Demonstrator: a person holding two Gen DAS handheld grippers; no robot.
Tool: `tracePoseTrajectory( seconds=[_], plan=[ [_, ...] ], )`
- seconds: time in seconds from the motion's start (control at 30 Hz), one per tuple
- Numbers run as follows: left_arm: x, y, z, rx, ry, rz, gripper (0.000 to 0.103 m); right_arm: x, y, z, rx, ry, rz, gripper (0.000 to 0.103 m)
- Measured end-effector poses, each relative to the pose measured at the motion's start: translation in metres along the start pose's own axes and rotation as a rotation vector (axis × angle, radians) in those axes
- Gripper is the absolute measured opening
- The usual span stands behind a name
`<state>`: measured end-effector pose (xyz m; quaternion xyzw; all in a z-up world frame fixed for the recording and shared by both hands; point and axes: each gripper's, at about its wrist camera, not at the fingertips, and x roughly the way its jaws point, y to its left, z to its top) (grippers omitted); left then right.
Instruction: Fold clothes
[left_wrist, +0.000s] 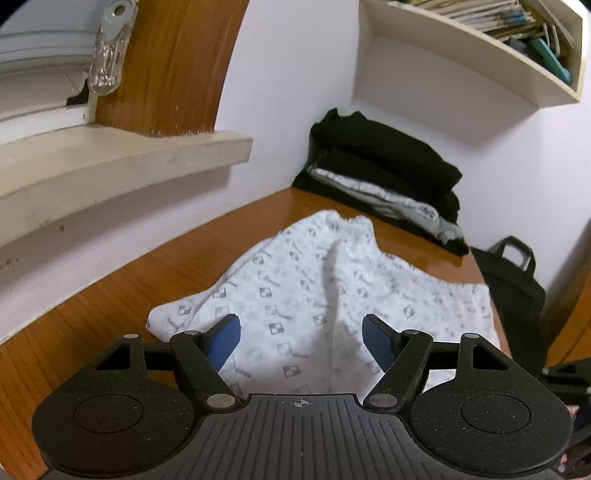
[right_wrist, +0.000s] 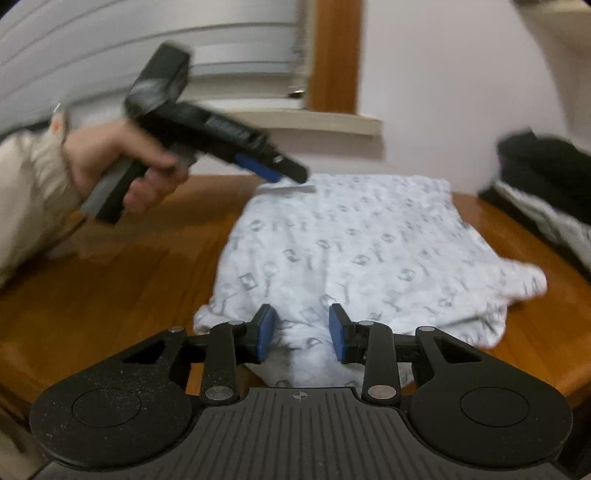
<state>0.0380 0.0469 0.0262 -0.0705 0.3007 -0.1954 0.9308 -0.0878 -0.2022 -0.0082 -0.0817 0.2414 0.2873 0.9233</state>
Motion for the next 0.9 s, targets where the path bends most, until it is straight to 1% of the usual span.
tracePoseTrajectory(
  seconds=[0.07,0.17,0.3,0.33,0.4,0.43,0.53,0.6,0.67,0.7,0.77,0.8,0.83,0.87,0.9],
  plan=[
    [0.004,0.001,-0.003,0.007,0.013,0.007,0.076,0.000,0.005,0.004,-0.015,-0.014,-0.036,0.043],
    [0.009,0.000,-0.007,0.033,0.035,0.022,0.076,-0.006,0.009,0.004,0.014,-0.068,-0.066,0.049],
    [0.012,-0.001,-0.010,0.059,0.054,0.038,0.076,-0.013,0.014,0.007,0.080,-0.172,-0.066,0.056],
    [0.012,-0.001,-0.010,0.062,0.055,0.040,0.076,-0.011,0.016,0.009,0.088,-0.185,-0.052,0.061],
    [0.012,-0.001,-0.011,0.068,0.056,0.041,0.076,-0.004,0.023,0.013,0.080,-0.181,-0.022,0.062],
    [0.012,-0.001,-0.011,0.069,0.056,0.040,0.076,0.001,0.028,0.014,0.060,-0.171,-0.017,0.062],
    [0.010,0.002,-0.010,0.050,0.056,0.027,0.076,0.014,0.040,0.012,-0.003,-0.135,-0.016,0.067],
    [0.009,0.005,-0.007,0.030,0.057,0.018,0.076,0.020,0.044,0.010,-0.050,-0.101,-0.051,0.066],
    [0.006,0.010,-0.005,0.012,0.052,0.019,0.076,0.022,0.043,0.007,-0.102,-0.071,-0.086,0.052],
    [0.005,0.012,-0.004,0.004,0.050,0.020,0.076,0.019,0.039,0.005,-0.109,-0.066,-0.088,0.050],
    [0.002,0.016,-0.003,-0.014,0.044,0.021,0.076,0.011,0.028,0.004,-0.087,-0.057,-0.079,0.039],
    [0.001,0.018,-0.002,-0.022,0.042,0.022,0.076,0.005,0.022,0.003,-0.088,-0.050,-0.091,0.039],
    [-0.001,0.020,-0.001,-0.031,0.039,0.023,0.076,-0.003,0.017,0.000,-0.106,-0.039,-0.119,0.038],
    [-0.002,0.023,0.000,-0.040,0.037,0.024,0.076,-0.011,0.012,-0.003,-0.127,-0.030,-0.167,0.038],
    [-0.004,0.025,0.001,-0.048,0.034,0.024,0.076,-0.019,0.004,-0.007,-0.139,-0.018,-0.234,0.038]
  ],
)
